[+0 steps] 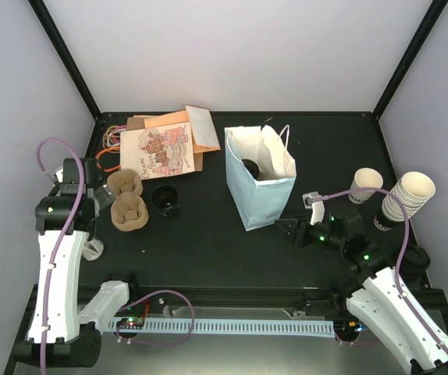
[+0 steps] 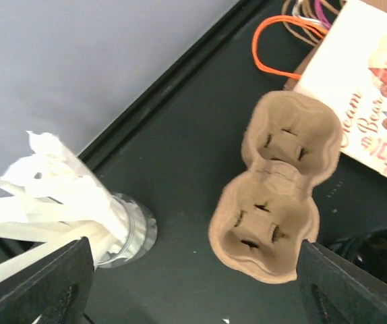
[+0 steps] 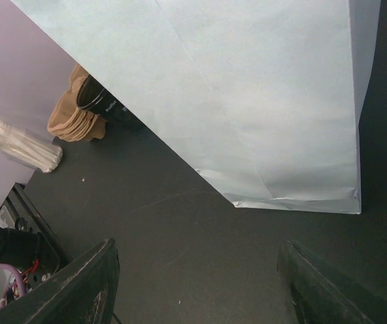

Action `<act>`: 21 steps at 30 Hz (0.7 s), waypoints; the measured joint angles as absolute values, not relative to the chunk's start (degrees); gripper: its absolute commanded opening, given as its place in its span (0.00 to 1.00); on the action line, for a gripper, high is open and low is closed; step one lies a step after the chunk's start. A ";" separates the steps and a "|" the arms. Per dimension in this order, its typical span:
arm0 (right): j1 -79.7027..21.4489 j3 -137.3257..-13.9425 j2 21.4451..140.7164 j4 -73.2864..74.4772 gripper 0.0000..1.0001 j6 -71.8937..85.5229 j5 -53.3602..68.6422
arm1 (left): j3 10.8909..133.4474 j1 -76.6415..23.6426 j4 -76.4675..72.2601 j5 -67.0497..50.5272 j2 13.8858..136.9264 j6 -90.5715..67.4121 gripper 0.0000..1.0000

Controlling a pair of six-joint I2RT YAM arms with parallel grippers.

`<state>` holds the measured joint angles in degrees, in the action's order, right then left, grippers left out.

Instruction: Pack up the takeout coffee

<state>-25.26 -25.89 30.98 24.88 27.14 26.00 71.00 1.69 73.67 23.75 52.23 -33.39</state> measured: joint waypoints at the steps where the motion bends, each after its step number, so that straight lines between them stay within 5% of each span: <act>1: -25.26 -25.91 31.22 24.91 0.67 27.14 25.98 | 71.00 2.00 73.78 24.18 52.10 -33.30 0.75; 21: -25.26 -23.00 31.38 20.29 0.68 26.61 25.58 | 70.72 13.93 76.03 24.82 54.33 -30.44 0.69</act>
<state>-25.26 -23.00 31.38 20.29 26.61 25.58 70.72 13.93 76.03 24.82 54.33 -30.44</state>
